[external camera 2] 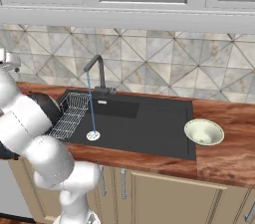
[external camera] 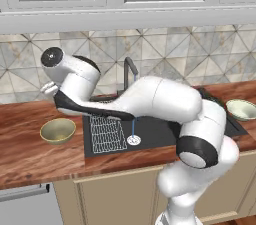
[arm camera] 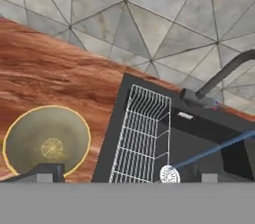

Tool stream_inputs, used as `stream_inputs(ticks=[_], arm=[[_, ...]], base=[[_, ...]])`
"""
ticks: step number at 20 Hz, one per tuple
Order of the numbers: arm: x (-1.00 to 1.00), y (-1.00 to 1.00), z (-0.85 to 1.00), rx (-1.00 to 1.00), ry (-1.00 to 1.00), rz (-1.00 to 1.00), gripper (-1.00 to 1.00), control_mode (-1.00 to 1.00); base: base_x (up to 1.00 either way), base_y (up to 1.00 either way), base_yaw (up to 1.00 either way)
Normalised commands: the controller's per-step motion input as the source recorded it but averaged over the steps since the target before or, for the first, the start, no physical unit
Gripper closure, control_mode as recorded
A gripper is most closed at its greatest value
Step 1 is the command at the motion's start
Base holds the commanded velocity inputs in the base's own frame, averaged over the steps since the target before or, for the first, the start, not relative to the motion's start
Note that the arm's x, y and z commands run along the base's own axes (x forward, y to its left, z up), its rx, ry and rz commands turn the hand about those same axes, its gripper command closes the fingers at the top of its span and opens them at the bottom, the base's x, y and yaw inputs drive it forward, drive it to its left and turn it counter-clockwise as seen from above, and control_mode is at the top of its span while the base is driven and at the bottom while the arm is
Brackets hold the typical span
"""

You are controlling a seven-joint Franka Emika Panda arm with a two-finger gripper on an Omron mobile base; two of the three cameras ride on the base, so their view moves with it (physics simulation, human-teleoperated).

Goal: Rinse each bowl for a few seconds and place them down in the sink or on the counter.

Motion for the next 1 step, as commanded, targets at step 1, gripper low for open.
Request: stream_inputs(ticks=[1], arm=[[-0.47, -0.11, 0.47, 0.03, -0.13, 0.0, -1.0, -1.0]], base=[[0.0, 0.0, 0.0]])
